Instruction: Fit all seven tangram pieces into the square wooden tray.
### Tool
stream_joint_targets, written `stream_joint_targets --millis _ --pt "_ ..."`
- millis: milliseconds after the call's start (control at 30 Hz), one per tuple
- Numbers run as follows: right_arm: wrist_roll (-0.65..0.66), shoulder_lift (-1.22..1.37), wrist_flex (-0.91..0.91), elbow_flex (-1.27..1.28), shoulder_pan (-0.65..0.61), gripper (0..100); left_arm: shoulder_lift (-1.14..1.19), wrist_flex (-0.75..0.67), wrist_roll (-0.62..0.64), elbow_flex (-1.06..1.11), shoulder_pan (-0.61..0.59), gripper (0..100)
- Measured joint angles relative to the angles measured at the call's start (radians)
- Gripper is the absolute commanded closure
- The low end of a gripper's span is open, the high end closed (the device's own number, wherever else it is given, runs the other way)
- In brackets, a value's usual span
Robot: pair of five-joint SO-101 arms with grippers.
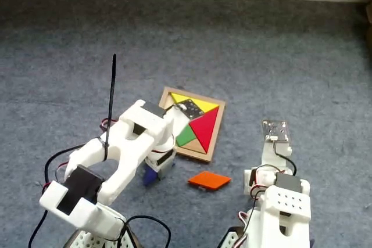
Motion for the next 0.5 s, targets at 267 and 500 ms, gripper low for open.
stream_joint_targets --millis 267,500 --pt "0.0 0.0 0.0 0.0 0.0 99.4 -0.072 0.025 0.054 -0.002 0.008 90" --pt "0.0 0.0 0.0 0.0 0.0 99.4 -0.269 0.04 0.262 -0.002 0.008 89"
